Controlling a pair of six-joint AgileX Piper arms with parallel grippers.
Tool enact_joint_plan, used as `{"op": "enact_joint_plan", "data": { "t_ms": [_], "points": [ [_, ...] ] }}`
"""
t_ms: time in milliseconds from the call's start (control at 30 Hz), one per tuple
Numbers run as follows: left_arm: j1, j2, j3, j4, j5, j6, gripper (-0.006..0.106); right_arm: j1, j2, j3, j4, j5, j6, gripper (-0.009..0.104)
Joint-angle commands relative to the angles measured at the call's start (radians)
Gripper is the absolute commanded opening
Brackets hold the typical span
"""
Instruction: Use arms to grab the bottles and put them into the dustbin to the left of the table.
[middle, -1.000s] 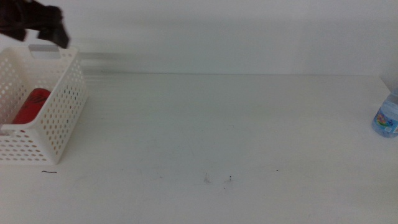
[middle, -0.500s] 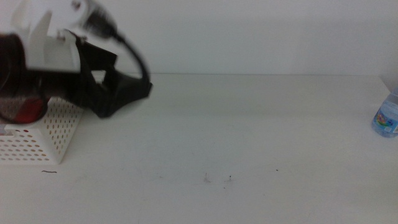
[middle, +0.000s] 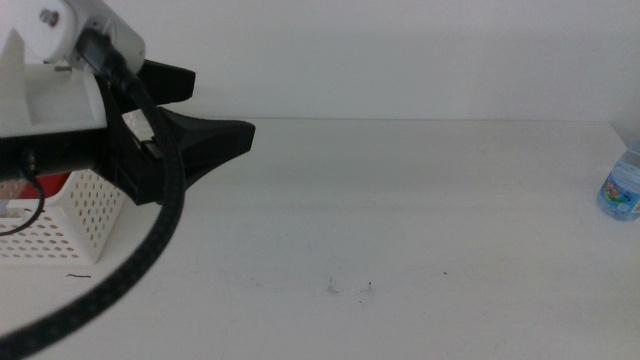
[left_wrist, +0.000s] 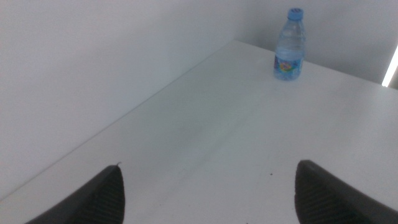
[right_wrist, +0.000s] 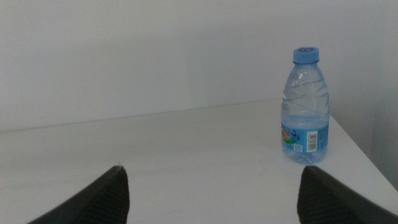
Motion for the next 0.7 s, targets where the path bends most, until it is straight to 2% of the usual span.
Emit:
{"op": "enact_joint_plan", "data": {
  "t_ms": [0,133,300,667],
  "points": [
    [-0.003,-0.005,-0.011,-0.026,-0.010,-0.034,0.094,-0.008,-0.005,0.004,-0.009,-0.009,-0.002,0.085],
    [-0.003,-0.005,-0.043,0.002,0.016,-0.079,0.094,-0.008,-0.005,0.004,-0.009,-0.009,-0.002,0.085],
    [-0.003,-0.005,-0.103,0.168,0.038,-0.256,0.094,-0.008,-0.005,0.004,-0.009,-0.009,-0.002,0.085],
    [-0.003,-0.005,-0.112,0.158,0.053,-0.259,0.094,-0.008,-0.005,0.004,-0.009,-0.009,-0.002,0.085]
  ]
}}
